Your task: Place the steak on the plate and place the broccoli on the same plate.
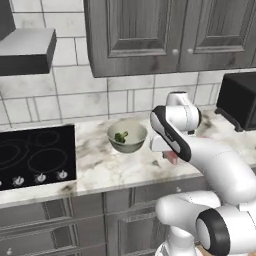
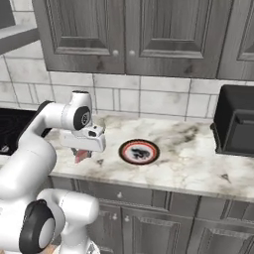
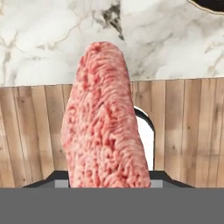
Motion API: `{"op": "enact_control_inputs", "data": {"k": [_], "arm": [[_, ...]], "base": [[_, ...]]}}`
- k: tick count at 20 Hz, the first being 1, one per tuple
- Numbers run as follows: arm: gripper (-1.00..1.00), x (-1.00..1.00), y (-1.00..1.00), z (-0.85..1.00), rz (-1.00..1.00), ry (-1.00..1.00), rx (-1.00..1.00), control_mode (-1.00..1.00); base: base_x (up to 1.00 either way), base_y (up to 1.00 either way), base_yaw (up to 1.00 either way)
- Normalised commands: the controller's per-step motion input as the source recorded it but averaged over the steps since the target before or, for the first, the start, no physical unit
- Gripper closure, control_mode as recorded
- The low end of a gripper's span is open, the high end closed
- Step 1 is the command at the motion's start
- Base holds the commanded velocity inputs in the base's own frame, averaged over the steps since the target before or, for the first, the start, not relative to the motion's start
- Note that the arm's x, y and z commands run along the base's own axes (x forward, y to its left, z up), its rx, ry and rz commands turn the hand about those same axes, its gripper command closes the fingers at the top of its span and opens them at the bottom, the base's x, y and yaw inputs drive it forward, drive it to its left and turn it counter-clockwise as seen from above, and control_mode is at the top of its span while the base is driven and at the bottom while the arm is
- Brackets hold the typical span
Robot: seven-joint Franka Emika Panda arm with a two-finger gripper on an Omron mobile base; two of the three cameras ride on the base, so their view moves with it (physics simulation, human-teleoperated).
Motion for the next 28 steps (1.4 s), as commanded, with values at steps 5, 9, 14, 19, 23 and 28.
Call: {"op": "enact_control_inputs", "data": {"k": [5, 9, 14, 19, 23, 28], "arm": [[1.00, 0.00, 0.00, 0.00, 0.00, 0.00, 0.00, 1.00], [1.00, 0.00, 0.00, 0.00, 0.00, 0.00, 0.00, 1.00], [1.00, 0.00, 0.00, 0.00, 0.00, 0.00, 0.00, 1.00], [1.00, 0.00, 0.00, 0.00, 0.00, 0.00, 0.00, 1.00], [1.00, 0.00, 0.00, 0.00, 0.00, 0.00, 0.00, 1.00], [1.00, 0.00, 0.00, 0.00, 0.00, 0.00, 0.00, 1.00]], "base": [[0.00, -0.64, -0.02], [0.13, -0.47, -0.04], [0.31, -0.33, -0.02], [0.46, -0.06, 0.00], [0.61, -0.04, 0.00], [0.51, -0.15, 0.00]]}}
